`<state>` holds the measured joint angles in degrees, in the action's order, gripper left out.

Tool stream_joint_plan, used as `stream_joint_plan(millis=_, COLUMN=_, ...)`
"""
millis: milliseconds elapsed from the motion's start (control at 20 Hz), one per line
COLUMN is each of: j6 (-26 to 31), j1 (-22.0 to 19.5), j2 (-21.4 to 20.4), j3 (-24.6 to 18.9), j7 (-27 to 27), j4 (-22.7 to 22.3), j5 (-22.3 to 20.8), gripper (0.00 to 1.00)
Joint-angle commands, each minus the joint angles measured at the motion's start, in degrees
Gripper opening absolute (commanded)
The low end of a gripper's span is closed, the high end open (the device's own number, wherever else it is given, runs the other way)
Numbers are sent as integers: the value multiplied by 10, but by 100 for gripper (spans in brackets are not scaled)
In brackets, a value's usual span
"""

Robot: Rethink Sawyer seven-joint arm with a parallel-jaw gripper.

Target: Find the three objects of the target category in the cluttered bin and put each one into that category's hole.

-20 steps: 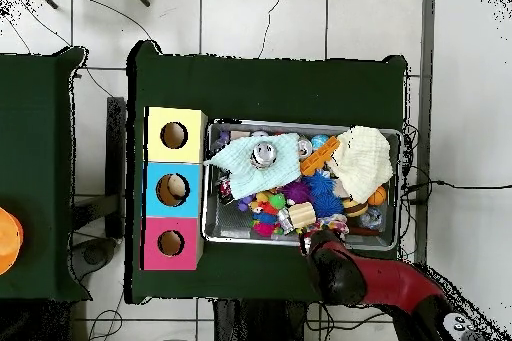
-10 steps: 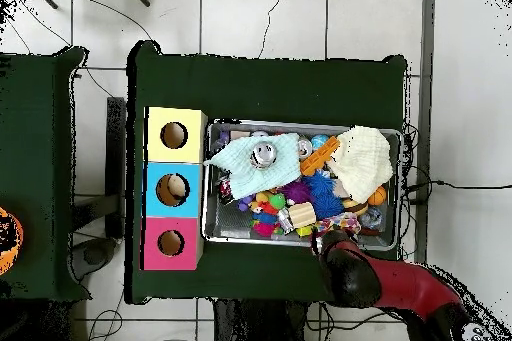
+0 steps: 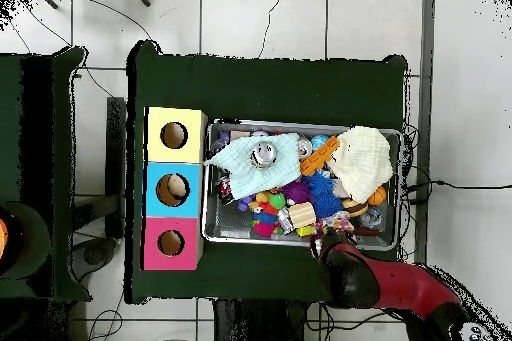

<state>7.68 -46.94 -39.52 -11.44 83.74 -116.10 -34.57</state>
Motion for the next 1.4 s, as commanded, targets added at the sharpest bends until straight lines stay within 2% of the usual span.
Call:
stream_joint_plan(millis=50, j6=-41, j1=31, j2=10, j3=-9, j7=41, j4=11, j5=-51, gripper=0)
stream_joint_plan(millis=150, j6=-68, j1=30, j2=10, j3=-4, j7=63, j4=0, j5=-45, gripper=0)
stream_joint_plan(millis=500, j6=-33, j1=23, j2=8, j3=-30, j7=38, j4=8, j5=-47, gripper=0)
stream_joint_plan(millis=650, j6=-12, j1=1, j2=-20, j3=-57, j7=30, j4=-12, j5=-33, gripper=0)
stream_joint_plan(millis=800, j6=35, j1=-22, j2=-77, j3=-96, j7=16, j4=-44, j5=2, gripper=0)
stream_joint_plan(millis=900, j6=47, j1=-39, j2=-73, j3=-119, j7=14, j4=-48, j5=15, gripper=0)
stream_joint_plan(millis=1000, j6=40, j1=-38, j2=-71, j3=-118, j7=22, j4=-51, j5=12, gripper=0)
stream_joint_plan(millis=1050, j6=2, j1=-53, j2=-68, j3=-134, j7=41, j4=-62, j5=8, gripper=100)
stream_joint_plan(millis=1200, j6=-11, j1=-47, j2=-72, j3=-124, j7=50, j4=-63, j5=3, gripper=100)
stream_joint_plan(millis=1350, j6=20, j1=-28, j2=-86, j3=-98, j7=50, j4=-59, j5=9, gripper=100)
stream_joint_plan(millis=1400, j6=57, j1=-21, j2=-84, j3=-90, j7=36, j4=-51, j5=14, gripper=100)
